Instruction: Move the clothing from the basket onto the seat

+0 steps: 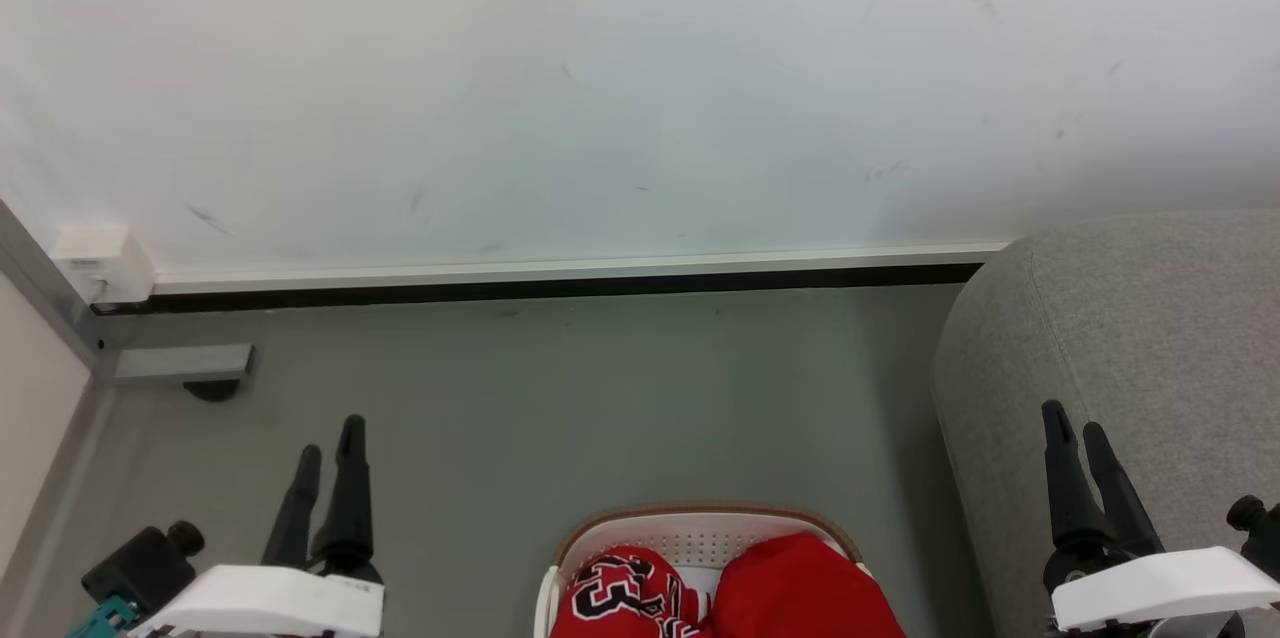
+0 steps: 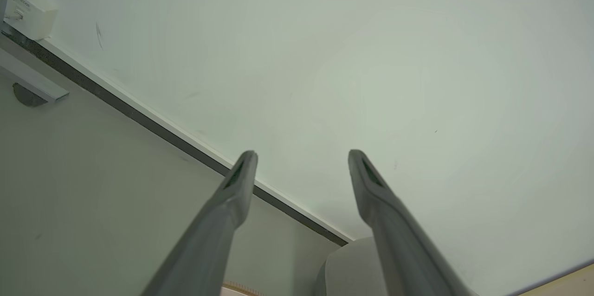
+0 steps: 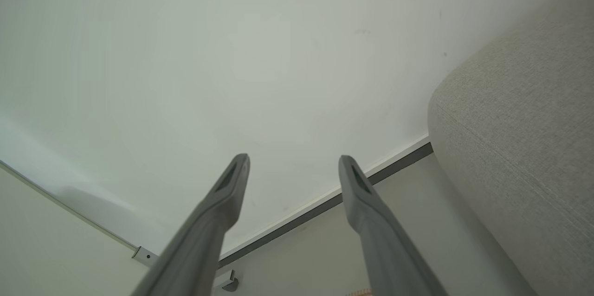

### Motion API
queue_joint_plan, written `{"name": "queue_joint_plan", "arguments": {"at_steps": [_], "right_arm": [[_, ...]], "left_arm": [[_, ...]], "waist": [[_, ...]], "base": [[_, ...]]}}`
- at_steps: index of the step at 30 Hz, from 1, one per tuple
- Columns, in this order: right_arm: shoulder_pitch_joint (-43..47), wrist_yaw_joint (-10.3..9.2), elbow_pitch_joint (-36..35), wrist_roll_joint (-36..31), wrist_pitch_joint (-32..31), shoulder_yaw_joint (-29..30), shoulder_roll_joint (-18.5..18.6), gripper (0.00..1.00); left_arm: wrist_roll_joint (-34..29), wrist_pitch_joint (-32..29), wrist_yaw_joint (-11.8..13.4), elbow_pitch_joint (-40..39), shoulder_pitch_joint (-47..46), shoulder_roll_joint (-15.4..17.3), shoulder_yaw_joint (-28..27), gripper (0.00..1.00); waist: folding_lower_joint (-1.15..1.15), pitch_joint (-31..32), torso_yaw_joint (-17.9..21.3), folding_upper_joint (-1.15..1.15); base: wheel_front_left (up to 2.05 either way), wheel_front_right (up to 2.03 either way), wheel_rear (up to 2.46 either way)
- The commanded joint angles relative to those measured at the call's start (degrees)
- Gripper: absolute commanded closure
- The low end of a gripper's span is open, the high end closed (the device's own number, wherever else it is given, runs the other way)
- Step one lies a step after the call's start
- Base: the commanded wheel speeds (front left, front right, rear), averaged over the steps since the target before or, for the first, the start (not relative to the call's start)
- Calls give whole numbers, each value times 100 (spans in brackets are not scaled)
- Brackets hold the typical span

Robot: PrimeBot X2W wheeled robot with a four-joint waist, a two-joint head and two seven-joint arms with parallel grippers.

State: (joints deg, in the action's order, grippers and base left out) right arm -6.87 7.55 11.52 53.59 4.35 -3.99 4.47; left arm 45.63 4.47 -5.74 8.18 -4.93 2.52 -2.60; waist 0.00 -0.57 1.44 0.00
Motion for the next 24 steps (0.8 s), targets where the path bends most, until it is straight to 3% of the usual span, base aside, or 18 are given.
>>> {"name": "queue_joint_plan", "arguments": {"at_steps": [1, 5, 24], "right_arm": [[-155, -5, -45, -363, 74, -71, 81, 0], [-166, -5, -3, -852, 146, -93, 81, 0], [-211, -7, 135, -2115, 442, -74, 36, 0]], "left_arm": [[-350, 65, 63, -100, -59, 65, 46, 0], [-698, 142, 197, -39, -28, 85, 77, 0], [-1822, 432, 351, 19, -5, 202, 248, 0]], "waist": [[0, 6, 6, 0], [0, 21, 14, 0], [0, 21, 70, 0]], "base": [[0, 0, 0], [0, 0, 0], [0, 0, 0]]}}
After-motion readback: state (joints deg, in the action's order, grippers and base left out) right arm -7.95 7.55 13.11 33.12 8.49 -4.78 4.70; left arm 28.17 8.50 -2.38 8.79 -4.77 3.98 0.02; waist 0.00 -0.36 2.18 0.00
